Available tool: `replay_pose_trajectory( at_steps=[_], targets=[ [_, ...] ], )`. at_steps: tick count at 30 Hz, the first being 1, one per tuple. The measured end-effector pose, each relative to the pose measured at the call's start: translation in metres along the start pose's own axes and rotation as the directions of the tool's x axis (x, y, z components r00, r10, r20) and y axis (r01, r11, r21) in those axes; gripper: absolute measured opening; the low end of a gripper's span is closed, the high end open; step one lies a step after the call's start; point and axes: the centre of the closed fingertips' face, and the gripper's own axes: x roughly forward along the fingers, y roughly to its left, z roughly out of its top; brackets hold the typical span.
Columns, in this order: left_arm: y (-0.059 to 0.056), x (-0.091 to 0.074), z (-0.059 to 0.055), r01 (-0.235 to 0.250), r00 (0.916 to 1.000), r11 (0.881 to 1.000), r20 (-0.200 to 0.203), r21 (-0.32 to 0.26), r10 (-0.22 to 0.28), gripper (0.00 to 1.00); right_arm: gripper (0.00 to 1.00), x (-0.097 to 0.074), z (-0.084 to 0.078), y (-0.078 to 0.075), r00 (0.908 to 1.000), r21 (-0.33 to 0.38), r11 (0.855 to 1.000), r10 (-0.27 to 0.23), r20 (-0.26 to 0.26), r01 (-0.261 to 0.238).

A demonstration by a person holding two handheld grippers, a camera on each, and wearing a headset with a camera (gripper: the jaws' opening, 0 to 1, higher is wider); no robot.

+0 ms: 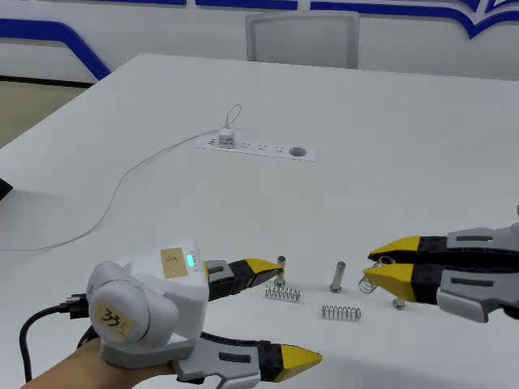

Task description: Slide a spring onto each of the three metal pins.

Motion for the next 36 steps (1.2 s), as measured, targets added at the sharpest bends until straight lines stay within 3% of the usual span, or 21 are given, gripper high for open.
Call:
replay_pose_trajectory(
  at_steps=[4,7,12,16,22,36],
  targets=[
    [0.008,-0.007,-0.007,-0.052,0.9986,0.998,0.004,-0.035,0.053,0.74,0.11,-0.007,-0.007,-0.028,0.9968,0.04,0.996,-0.079,-0.013,0.079],
    [0.012,-0.012,-0.013,-0.104,0.9944,0.993,0.012,-0.057,0.105,0.79,0.11,-0.009,-0.017,-0.049,0.989,0.059,0.988,-0.142,-0.042,0.144],
    [0.012,-0.015,-0.024,-0.13,0.9912,0.986,0.012,-0.109,0.132,0.83,0.11,-0.008,-0.036,-0.065,0.9778,0.1,0.974,-0.194,-0.08,0.201],
    [0.01,-0.018,-0.032,-0.142,0.9899,0.982,-0.011,-0.122,0.141,0.83,0.11,-0.007,-0.05,-0.07,0.9714,0.123,0.967,-0.21,-0.111,0.223],
    [0.015,-0.022,-0.035,-0.174,0.9847,0.974,-0.012,-0.143,0.174,0.83,0.11,-0.004,-0.066,-0.076,0.9611,0.141,0.957,-0.233,-0.148,0.254],
    [0.026,-0.03,-0.036,-0.22,0.9747,0.957,-0.003,-0.189,0.224,0.83,0.11,0.003,-0.084,-0.081,0.9511,0.185,0.943,-0.24,-0.195,0.276]
  ],
)
